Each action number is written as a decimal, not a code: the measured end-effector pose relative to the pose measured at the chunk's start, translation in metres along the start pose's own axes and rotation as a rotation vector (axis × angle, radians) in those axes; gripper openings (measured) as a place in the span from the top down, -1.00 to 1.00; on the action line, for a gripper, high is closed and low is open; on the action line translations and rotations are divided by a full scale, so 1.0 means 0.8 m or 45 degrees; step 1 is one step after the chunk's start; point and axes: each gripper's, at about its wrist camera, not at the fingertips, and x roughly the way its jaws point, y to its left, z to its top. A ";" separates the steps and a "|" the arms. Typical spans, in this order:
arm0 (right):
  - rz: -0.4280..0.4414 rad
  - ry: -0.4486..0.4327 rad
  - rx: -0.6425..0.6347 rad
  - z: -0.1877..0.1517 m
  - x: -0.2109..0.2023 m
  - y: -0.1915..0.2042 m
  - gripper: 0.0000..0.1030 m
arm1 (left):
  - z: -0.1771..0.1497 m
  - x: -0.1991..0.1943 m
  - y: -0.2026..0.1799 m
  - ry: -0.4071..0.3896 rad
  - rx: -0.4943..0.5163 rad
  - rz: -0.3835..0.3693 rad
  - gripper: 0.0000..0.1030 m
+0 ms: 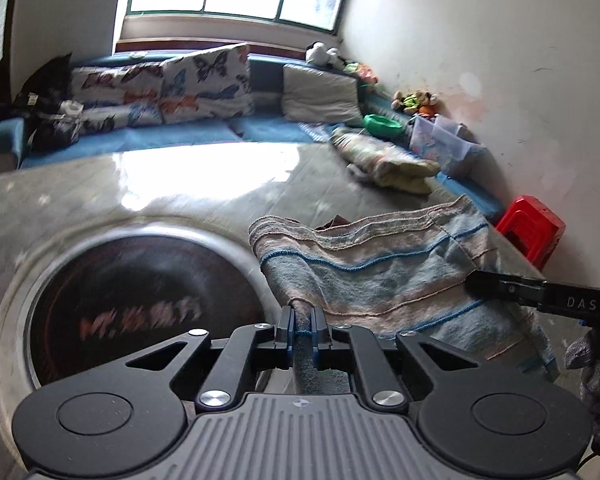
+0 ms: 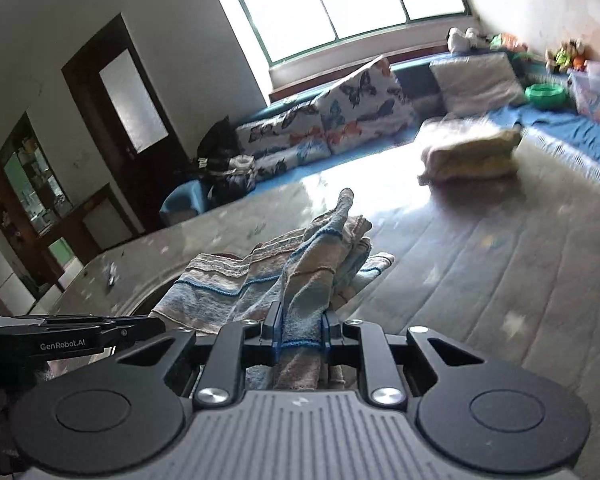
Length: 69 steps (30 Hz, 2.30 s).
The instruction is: Fold clothes
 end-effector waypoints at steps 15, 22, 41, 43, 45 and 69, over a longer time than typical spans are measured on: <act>-0.129 0.003 -0.074 0.048 0.007 -0.053 0.67 | 0.036 0.075 -0.058 0.056 0.062 0.018 0.83; -0.156 0.058 -0.059 0.045 0.027 -0.083 0.67 | 0.033 0.108 -0.067 0.115 0.063 0.019 0.83; -0.247 0.128 -0.032 0.013 0.040 -0.113 0.28 | 0.013 0.126 -0.067 0.188 0.087 0.072 0.53; -0.256 0.114 -0.056 0.009 0.032 -0.107 0.28 | 0.009 0.121 -0.067 0.183 0.100 0.076 0.49; -0.259 0.094 -0.074 0.007 0.024 -0.102 0.28 | 0.005 0.116 -0.067 0.181 0.106 0.082 0.39; -0.176 0.037 -0.064 -0.058 -0.050 -0.057 -0.40 | -0.065 0.036 -0.057 0.180 0.072 0.086 -0.43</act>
